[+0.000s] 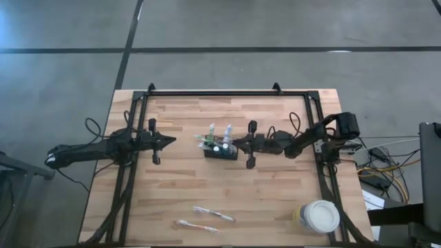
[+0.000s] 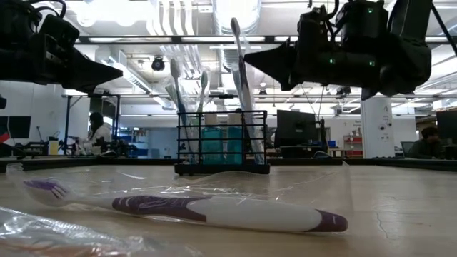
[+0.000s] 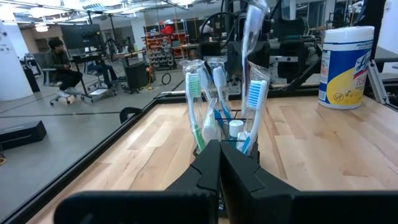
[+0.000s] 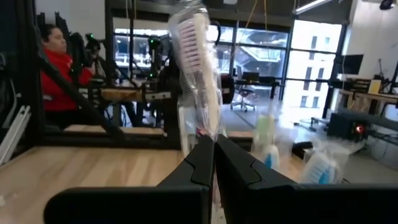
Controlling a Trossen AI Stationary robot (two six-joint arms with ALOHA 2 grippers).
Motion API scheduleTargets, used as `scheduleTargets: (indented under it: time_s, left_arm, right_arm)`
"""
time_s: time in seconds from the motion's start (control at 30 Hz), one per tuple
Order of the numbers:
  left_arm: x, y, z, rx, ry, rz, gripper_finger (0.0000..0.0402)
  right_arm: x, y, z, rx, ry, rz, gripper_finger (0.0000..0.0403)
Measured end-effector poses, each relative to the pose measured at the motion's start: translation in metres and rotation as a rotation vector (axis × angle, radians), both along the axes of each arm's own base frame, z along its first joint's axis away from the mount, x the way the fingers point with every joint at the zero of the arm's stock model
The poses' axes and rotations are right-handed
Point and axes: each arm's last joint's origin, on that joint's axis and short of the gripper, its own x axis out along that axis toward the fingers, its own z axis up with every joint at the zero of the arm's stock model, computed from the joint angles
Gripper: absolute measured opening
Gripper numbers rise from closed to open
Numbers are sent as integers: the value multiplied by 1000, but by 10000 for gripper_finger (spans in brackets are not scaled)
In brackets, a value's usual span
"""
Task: Pick & Place toothbrushing station
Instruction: Put the top purple toothbrush into the wire organizer
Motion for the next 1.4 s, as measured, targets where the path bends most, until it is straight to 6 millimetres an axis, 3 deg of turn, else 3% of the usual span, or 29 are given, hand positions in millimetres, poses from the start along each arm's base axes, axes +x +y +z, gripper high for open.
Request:
scheduleTargets:
  time_s: [0.43, 0.93, 1.17, 1.4]
  left_arm:
    - [0, 0, 0, -2, 0, 0, 10]
    - [0, 0, 0, -2, 1, 0, 10]
    - [0, 0, 0, -2, 3, 0, 10]
    - [0, 0, 0, -2, 3, -1, 10]
  right_arm:
    - [3, -1, -27, 16, 98, -31, 8]
    - [3, 3, -39, -11, 126, -67, 8]
    - [6, 3, -56, -4, 127, -122, 8]
    - [12, 4, -57, 0, 121, -119, 8]
